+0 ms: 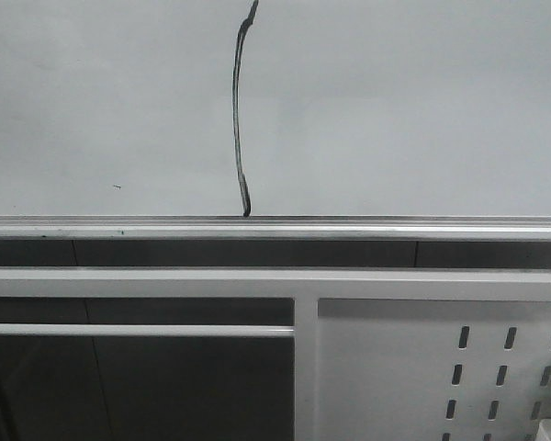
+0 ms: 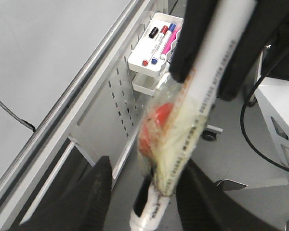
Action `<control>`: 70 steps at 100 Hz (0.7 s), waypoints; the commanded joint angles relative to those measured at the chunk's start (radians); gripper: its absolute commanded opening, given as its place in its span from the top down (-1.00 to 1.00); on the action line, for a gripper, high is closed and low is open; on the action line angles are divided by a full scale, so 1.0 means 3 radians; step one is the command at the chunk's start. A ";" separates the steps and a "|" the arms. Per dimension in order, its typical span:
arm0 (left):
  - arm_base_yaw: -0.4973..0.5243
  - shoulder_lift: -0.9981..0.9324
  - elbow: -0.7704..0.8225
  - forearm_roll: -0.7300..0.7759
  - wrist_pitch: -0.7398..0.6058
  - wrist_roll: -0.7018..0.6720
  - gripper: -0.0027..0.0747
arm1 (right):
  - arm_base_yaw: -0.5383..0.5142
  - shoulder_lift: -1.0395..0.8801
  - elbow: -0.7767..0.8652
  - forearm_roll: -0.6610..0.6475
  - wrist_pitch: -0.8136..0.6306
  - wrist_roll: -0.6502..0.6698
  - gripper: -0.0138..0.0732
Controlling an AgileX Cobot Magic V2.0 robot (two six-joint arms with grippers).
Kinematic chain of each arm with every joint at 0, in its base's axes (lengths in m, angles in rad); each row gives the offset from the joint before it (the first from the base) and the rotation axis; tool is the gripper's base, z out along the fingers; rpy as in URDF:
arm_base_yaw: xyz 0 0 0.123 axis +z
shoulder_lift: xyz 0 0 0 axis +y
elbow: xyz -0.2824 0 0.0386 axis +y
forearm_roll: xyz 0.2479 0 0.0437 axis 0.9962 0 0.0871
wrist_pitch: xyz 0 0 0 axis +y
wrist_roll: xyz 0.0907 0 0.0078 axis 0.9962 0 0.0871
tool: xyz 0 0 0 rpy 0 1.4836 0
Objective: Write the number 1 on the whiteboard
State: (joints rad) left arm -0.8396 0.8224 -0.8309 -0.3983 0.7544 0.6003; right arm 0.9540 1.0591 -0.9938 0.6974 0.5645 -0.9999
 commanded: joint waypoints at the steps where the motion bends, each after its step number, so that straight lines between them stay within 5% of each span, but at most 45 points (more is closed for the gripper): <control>1: 0.0007 -0.0006 -0.0129 -0.0121 -0.0256 -0.0012 0.21 | -0.0002 0.0020 -0.0110 0.0050 -0.0072 -0.0019 0.85; 70: 0.0007 0.0001 -0.0129 0.0116 -0.0061 -0.0020 0.37 | -0.0002 0.0044 -0.0110 0.0050 -0.0064 -0.0019 0.85</control>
State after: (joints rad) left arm -0.8396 0.8224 -0.8309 -0.3650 0.7964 0.6003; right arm 0.9540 1.0863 -0.9961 0.6917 0.5705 -0.9999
